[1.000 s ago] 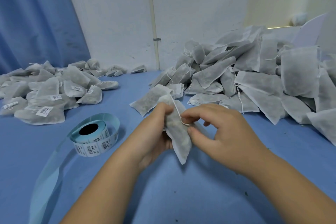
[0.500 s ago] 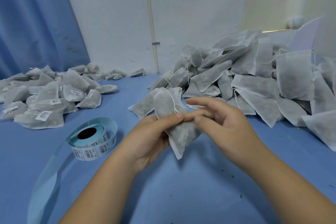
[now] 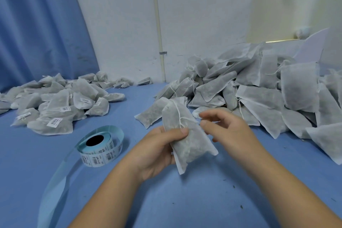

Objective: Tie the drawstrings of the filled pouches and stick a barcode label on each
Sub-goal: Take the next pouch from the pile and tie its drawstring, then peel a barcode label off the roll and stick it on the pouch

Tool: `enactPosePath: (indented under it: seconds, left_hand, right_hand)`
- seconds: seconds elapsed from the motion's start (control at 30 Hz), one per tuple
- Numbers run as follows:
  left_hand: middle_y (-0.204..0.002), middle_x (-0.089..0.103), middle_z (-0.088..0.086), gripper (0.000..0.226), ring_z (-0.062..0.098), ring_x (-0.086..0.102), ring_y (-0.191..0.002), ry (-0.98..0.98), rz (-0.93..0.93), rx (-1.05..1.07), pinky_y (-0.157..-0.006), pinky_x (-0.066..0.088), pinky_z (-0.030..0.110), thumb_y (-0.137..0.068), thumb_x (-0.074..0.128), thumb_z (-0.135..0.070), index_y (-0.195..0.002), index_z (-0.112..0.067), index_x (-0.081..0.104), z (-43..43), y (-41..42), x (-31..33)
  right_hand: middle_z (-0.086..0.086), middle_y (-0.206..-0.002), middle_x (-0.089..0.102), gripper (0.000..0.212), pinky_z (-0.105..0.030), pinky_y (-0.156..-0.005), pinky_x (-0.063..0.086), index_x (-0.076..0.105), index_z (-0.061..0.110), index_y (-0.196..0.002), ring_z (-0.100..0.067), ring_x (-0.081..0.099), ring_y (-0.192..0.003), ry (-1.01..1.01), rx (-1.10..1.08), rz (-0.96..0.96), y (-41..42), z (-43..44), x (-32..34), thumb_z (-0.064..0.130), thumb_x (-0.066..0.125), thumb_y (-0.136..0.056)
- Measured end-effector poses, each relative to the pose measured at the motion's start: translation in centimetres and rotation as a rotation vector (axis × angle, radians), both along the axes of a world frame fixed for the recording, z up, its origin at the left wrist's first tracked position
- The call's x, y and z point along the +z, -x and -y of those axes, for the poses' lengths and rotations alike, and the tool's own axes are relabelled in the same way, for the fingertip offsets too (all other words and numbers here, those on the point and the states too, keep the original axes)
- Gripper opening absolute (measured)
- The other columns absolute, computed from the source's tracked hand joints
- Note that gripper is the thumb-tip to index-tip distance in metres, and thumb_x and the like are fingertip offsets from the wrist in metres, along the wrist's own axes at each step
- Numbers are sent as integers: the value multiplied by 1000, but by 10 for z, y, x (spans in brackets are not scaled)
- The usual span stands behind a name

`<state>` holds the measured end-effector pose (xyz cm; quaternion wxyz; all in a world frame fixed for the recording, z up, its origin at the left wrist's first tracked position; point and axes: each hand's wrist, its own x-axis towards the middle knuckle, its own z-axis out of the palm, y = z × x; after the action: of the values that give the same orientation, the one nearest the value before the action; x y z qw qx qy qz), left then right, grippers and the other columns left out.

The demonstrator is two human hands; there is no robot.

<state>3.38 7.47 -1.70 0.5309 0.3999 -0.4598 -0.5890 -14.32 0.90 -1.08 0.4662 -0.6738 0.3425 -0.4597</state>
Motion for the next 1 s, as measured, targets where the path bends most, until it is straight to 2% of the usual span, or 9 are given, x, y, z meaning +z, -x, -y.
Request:
enactPosePath:
  seconds: [0.1, 0.2, 0.27, 0.37, 0.5, 0.67, 0.77, 0.9, 1.0]
  left_hand:
    - [-116, 71, 15, 27, 26, 70, -101, -30, 36, -25, -78, 58, 40, -86, 65, -19, -112, -14, 74, -4, 3, -2]
    - [-123, 69, 14, 36, 28, 67, -110, -70, 139, 5, -91, 55, 48, -83, 65, -19, -118, -16, 70, -10, 8, -4]
    - [-121, 71, 7, 34, 24, 66, -114, -56, 238, 15, -99, 49, 48, -81, 63, -19, -113, -23, 73, -17, 11, -3]
    - [-111, 75, -1, 31, 16, 70, -107, -40, 379, 88, -94, 53, 38, -80, 60, -17, -102, -32, 75, -31, 11, 6]
    - [-114, 74, 1, 31, 18, 69, -108, -11, 460, 103, -89, 56, 33, -83, 62, -24, -112, -29, 70, -54, 0, 18]
    - [-111, 74, 3, 34, 18, 70, -105, 19, 507, 171, -88, 56, 34, -86, 64, -31, -118, -21, 66, -84, -20, 29]
    - [-108, 75, 5, 35, 18, 71, -102, 24, 512, 211, -84, 57, 31, -84, 65, -30, -116, -16, 66, -101, -37, 32]
    - [-111, 74, 7, 37, 22, 70, -106, 2, 503, 260, -93, 55, 38, -82, 63, -27, -117, -16, 65, -125, -62, 30]
    - [-110, 74, 9, 42, 25, 69, -107, -21, 460, 389, -97, 53, 45, -77, 64, -29, -116, -12, 66, -140, -85, 28]
  right_hand:
    - [20, -84, 69, 9, -16, -67, 49, 70, 32, -91, -11, 62, -76, 41, 43, -9, -6, -5, -3, 27, 72, -83]
    - [20, -81, 68, 9, -9, -62, 45, 69, 31, -88, 2, 58, -67, 77, 65, -54, -13, -10, -7, 32, 74, -81]
    - [14, -83, 69, 14, -11, -62, 45, 68, 31, -92, 2, 56, -66, 95, 72, -107, -17, -14, -12, 34, 75, -80]
    - [13, -83, 69, 14, -12, -61, 44, 67, 31, -92, 1, 54, -65, 93, 116, -99, -22, -20, -14, 30, 76, -81]
    - [10, -89, 72, 17, -25, -73, 53, 69, 25, -95, -14, 60, -75, 28, 209, -10, -29, -32, -11, 25, 77, -80]
    - [7, -84, 73, 47, -18, -67, 52, 69, 17, -96, -6, 66, -79, -106, 342, 61, -51, -53, -1, 46, 75, -59]
    - [2, -91, 75, 49, -29, -77, 58, 68, 15, -99, -14, 71, -87, -170, 433, 19, -66, -64, 2, 48, 76, -63]
    - [-10, -105, 73, 62, -42, -89, 56, 66, 11, -108, -25, 70, -98, -211, 500, -50, -91, -80, 2, 56, 76, -67]
    - [-6, -92, 70, 53, -36, -76, 53, 68, 10, -101, -21, 66, -78, -199, 492, -116, -112, -89, 0, 58, 61, -79]
